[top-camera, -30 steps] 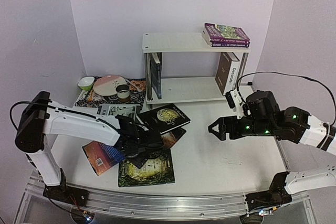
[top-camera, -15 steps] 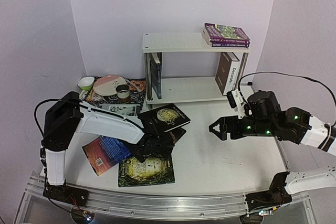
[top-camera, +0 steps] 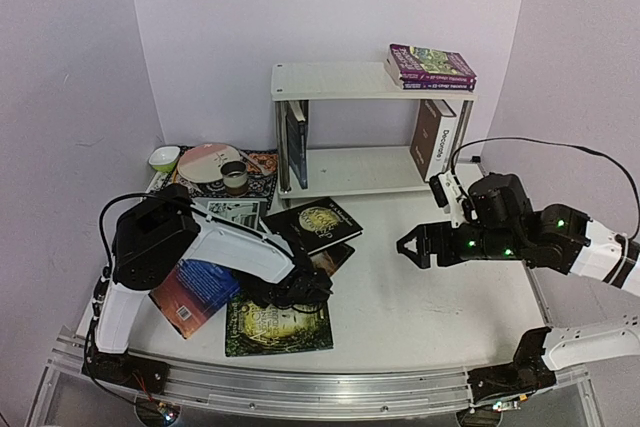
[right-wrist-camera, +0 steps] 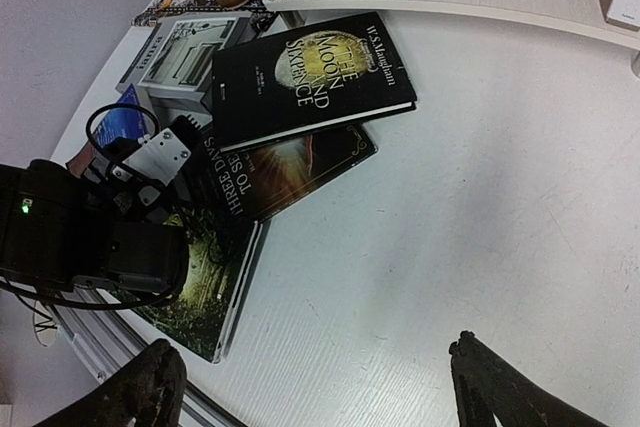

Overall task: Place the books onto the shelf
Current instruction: Pick up the book from the book pile.

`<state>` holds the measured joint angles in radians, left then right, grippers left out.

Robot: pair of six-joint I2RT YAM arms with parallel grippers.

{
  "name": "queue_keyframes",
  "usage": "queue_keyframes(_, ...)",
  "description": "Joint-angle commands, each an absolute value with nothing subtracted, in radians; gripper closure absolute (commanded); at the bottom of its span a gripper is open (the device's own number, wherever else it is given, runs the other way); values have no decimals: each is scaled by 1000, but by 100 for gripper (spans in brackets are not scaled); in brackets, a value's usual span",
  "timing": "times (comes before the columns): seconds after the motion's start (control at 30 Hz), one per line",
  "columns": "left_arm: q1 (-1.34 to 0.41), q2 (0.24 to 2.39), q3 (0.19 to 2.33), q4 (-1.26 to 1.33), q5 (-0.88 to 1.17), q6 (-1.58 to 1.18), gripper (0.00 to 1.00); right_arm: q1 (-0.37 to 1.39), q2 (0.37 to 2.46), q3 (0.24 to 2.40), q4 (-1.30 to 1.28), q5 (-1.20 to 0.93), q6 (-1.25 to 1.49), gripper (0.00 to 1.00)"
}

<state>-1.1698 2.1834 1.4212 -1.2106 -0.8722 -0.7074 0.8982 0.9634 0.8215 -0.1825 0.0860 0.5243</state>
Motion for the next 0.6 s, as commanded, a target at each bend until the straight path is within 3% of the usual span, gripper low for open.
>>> queue_keyframes(0.0, -1164, 2197, 1468, -1298, -958, -757, 61, 902, 976, 851, -170, 87, 518, 8)
queue_keyframes(0.1, -1166, 2196, 1485, -1339, -977, -781, 82, 902, 976, 851, -170, 85, 518, 8)
queue_keyframes(0.17, -1172, 2172, 1495, -1367, -1004, -798, 90, 901, 973, 849, -170, 88, 519, 8)
queue_keyframes(0.27, -1174, 2117, 1523, -1417, -1020, -808, 95, 902, 970, 847, -170, 91, 520, 8)
queue_keyframes(0.57, -1172, 1849, 1644, -1512, -996, -791, 95, 901, 1001, 859, -158, 61, 532, 9)
